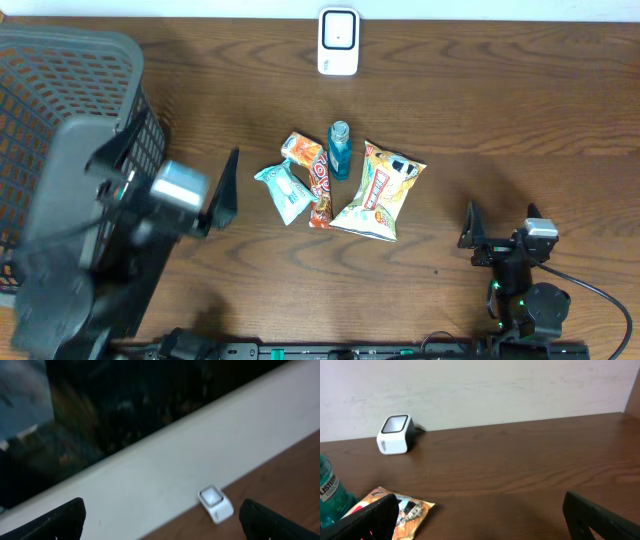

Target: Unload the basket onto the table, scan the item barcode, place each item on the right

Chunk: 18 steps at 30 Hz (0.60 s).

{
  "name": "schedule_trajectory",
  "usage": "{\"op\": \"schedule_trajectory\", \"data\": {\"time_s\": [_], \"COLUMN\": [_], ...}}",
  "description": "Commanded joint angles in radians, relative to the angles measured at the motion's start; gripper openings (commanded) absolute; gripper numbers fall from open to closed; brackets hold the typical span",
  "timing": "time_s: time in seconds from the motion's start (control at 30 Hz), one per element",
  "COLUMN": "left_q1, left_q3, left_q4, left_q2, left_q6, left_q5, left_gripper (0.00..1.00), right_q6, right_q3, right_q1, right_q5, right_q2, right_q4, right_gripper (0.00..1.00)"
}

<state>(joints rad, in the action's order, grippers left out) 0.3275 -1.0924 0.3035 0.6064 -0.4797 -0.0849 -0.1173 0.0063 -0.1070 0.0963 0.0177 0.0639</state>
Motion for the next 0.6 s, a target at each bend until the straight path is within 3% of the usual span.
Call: {"op": "schedule_trajectory", "data": {"time_s": [0.0, 0.27, 0.57], "left_q1": [-0.014, -0.235, -0.276], "left_q3": [-0.003, -0.003, -0.002], "left_q4": [-0.001, 0.088, 0.128], "left_q2": [-0.116, -0.35, -0.479], "left_q6": [-0.003, 0.283, 0.318], "left_q5": [-0.076, -0.122, -0.182], "left_gripper": [0.98, 0.98, 0.98], "right_q6": [0.01, 0.01, 0.01], "right_q3": [-0.001, -0.001, -0.001], "right_q1": [0.002, 0.002, 0.002], "right_q5": [-0.001, -0.001, -0.001], "right_q2": [-0.005, -0.005, -0.005], "right_q4": [0.004, 0.004, 0.004], "right_gripper": [0.99, 0.99, 0.99]}}
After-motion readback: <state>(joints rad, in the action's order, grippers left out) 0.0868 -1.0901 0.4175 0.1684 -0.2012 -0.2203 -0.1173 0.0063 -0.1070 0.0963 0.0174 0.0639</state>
